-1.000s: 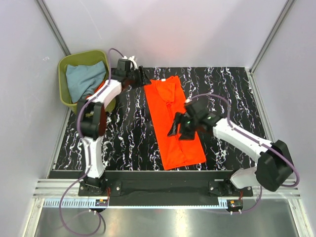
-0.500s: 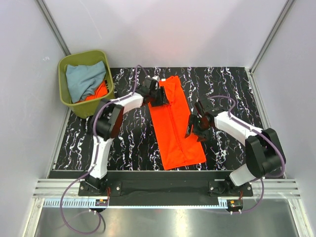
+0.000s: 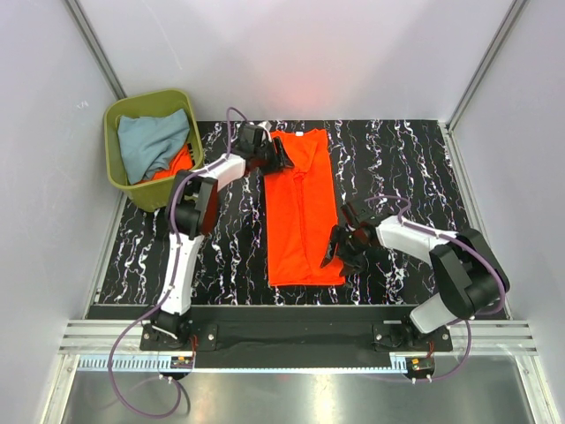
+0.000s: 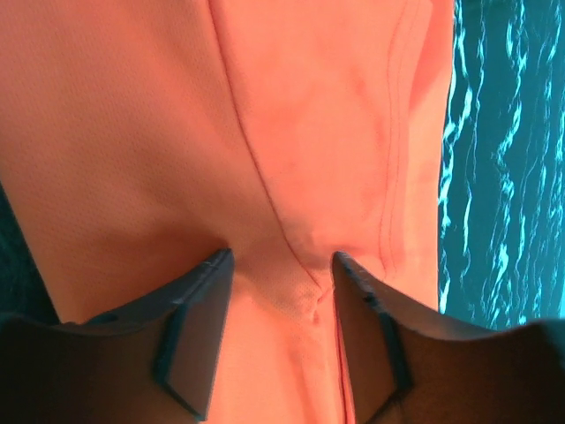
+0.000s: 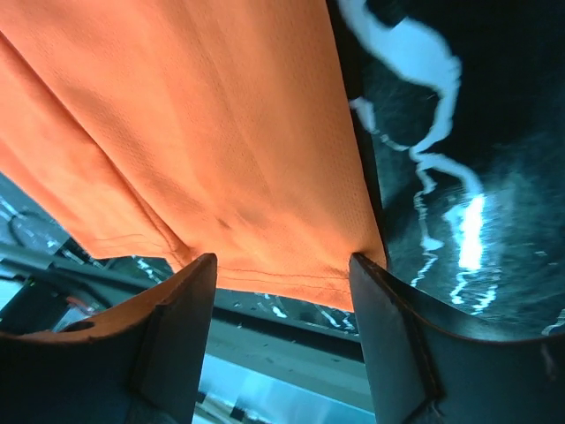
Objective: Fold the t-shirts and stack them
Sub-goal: Fold the tshirt
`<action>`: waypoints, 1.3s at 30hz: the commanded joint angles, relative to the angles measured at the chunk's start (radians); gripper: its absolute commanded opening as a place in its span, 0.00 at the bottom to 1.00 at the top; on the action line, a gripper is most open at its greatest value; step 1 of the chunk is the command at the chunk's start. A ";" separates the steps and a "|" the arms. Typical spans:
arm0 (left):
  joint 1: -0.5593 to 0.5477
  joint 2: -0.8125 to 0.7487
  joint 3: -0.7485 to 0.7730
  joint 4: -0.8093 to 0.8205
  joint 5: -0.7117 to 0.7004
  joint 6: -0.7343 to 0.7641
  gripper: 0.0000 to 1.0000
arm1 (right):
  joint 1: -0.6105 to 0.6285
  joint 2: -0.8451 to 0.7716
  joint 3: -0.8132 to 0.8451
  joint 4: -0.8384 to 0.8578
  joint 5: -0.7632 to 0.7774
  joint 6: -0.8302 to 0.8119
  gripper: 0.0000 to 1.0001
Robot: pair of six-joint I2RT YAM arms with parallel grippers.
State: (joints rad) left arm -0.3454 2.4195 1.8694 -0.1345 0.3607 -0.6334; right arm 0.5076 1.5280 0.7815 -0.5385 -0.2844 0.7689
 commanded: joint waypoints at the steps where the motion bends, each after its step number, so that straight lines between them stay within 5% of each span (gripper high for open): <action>1: -0.012 -0.179 -0.114 -0.131 0.014 0.110 0.60 | 0.009 -0.041 -0.016 0.043 -0.065 0.049 0.70; 8: -0.095 -0.772 -0.488 -0.293 -0.173 0.224 0.70 | -0.017 -0.155 -0.045 -0.048 -0.101 -0.077 0.88; 14: -0.201 -1.066 -0.932 -0.320 -0.170 -0.009 0.61 | -0.024 -0.138 -0.056 -0.067 -0.076 -0.151 0.91; 17: -0.250 -1.135 -1.090 -0.286 -0.160 -0.124 0.66 | -0.046 -0.150 -0.050 -0.078 -0.064 -0.163 0.87; 22: -0.257 -1.168 -1.225 -0.156 -0.123 -0.255 0.70 | -0.092 -0.155 -0.070 -0.094 -0.055 -0.203 0.66; 39: -0.346 -1.054 -1.279 -0.142 -0.088 -0.407 0.57 | -0.104 -0.052 -0.061 -0.061 -0.067 -0.189 0.70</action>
State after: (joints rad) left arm -0.6628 1.3483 0.5877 -0.2798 0.2577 -1.0046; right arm 0.4114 1.4567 0.7021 -0.6155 -0.3618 0.5808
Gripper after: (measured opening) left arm 0.578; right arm 0.706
